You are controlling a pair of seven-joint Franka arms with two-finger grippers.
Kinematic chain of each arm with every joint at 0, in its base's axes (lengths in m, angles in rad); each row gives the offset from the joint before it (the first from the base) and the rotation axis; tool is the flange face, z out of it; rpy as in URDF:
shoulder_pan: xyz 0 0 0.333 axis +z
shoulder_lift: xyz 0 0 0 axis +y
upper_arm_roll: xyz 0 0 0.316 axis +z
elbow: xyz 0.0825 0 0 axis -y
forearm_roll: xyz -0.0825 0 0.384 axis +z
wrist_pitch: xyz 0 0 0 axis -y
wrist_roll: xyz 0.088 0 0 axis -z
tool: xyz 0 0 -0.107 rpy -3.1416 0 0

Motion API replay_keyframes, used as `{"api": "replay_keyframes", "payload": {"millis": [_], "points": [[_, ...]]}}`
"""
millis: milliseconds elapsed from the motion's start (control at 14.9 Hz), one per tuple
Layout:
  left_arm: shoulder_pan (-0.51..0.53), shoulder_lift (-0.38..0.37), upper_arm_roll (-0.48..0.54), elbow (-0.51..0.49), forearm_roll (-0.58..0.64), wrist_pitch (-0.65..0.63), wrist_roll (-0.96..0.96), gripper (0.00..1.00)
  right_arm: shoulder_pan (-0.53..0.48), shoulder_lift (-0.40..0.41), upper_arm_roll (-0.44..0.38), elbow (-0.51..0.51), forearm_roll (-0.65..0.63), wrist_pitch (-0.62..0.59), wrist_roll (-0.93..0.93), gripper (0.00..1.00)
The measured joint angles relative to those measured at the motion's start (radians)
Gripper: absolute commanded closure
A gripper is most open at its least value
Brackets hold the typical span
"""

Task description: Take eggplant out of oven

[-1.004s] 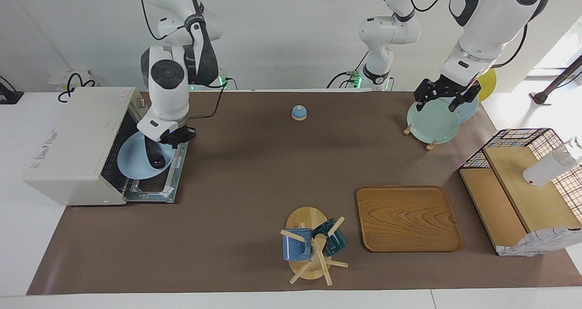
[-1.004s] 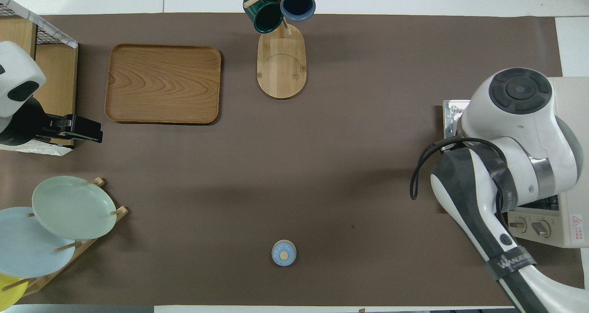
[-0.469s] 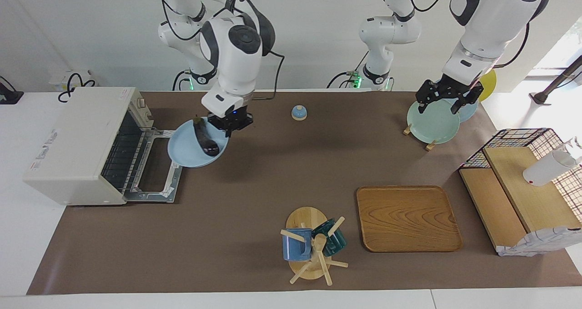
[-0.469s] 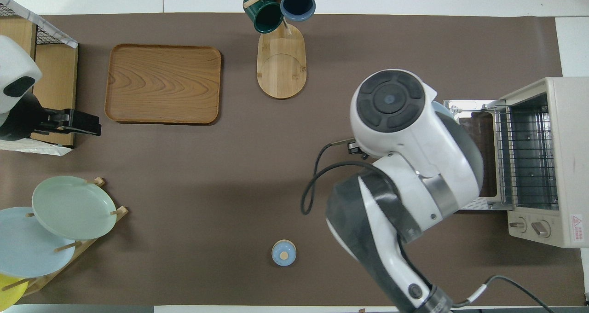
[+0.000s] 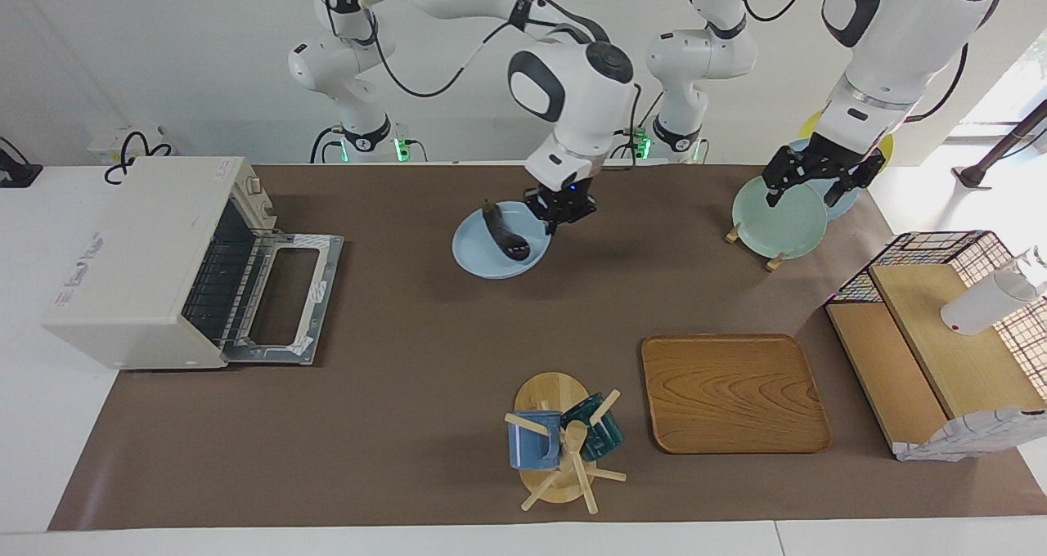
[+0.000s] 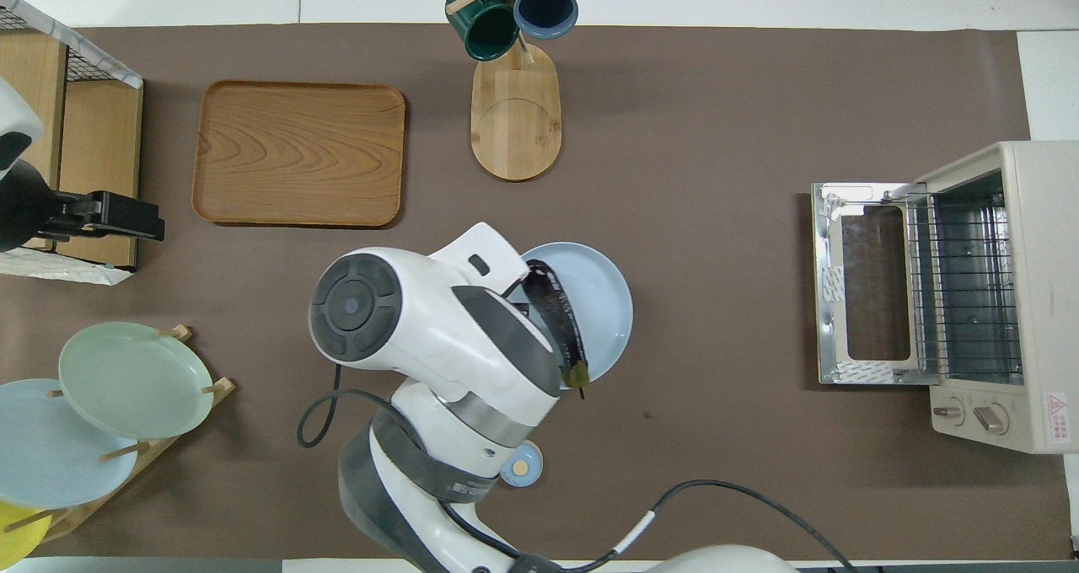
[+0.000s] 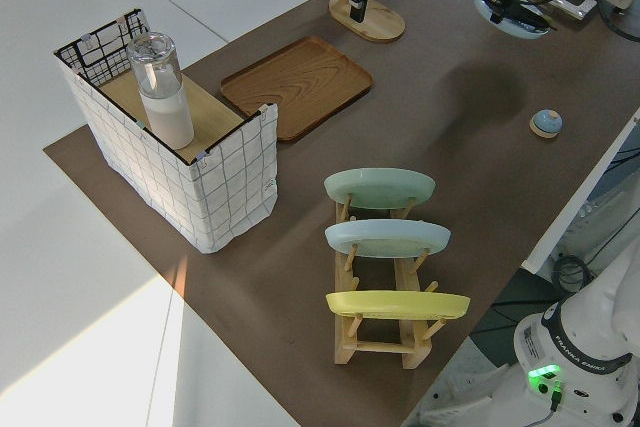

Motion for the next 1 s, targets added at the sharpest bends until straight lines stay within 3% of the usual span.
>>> {"api": "replay_keyframes", "payload": {"millis": [201, 268, 402, 669, 1004], "points": [[0.012, 0.000, 0.000, 0.000, 0.000, 0.023, 0.000, 0.00, 0.003, 0.087, 0.000, 0.058, 0.033, 0.100, 0.018, 0.96], [0.020, 0.001, 0.001, 0.000, 0.000, 0.029, 0.000, 0.00, 0.001, 0.088, 0.000, 0.055, 0.050, 0.125, 0.018, 0.64], [0.034, 0.001, 0.001, 0.000, 0.000, 0.035, 0.000, 0.00, -0.001, 0.087, 0.000, 0.033, 0.059, 0.172, 0.018, 0.48], [0.043, 0.002, 0.001, -0.002, 0.000, 0.040, 0.001, 0.00, -0.005, 0.082, 0.000, 0.011, 0.060, 0.196, 0.018, 0.40], [0.043, 0.003, 0.000, -0.002, 0.000, 0.045, 0.001, 0.00, -0.058, 0.035, -0.008, 0.012, 0.058, 0.117, -0.117, 0.41]]}}
